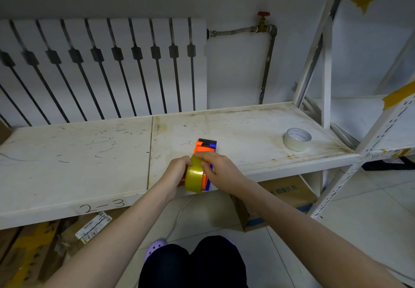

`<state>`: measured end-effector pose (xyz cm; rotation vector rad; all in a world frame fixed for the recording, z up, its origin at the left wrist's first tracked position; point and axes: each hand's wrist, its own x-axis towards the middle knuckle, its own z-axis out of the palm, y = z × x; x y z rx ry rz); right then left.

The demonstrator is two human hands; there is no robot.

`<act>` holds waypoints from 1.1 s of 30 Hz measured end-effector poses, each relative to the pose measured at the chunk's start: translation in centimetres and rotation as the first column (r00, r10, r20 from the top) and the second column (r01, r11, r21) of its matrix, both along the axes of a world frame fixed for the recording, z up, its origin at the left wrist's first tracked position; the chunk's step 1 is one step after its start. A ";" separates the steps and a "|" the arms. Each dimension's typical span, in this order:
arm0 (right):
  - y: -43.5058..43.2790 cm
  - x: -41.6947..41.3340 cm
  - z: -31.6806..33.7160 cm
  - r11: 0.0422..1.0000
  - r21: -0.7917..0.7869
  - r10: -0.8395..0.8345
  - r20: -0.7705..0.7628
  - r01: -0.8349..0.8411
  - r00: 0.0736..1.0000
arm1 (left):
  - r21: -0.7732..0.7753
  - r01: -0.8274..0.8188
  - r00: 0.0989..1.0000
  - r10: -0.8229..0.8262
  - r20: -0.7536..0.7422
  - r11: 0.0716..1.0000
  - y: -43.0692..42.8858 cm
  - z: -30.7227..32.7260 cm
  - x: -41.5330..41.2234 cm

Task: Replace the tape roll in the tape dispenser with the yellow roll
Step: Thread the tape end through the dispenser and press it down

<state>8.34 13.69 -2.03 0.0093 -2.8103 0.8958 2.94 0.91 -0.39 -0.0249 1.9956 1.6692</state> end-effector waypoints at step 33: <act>-0.7 -0.3 0.9 0.966 0.257 0.047 -0.295 0.031 0.954 | -0.128 0.346 0.863 -0.369 -0.346 0.929 -2.6 -3.4 -1.1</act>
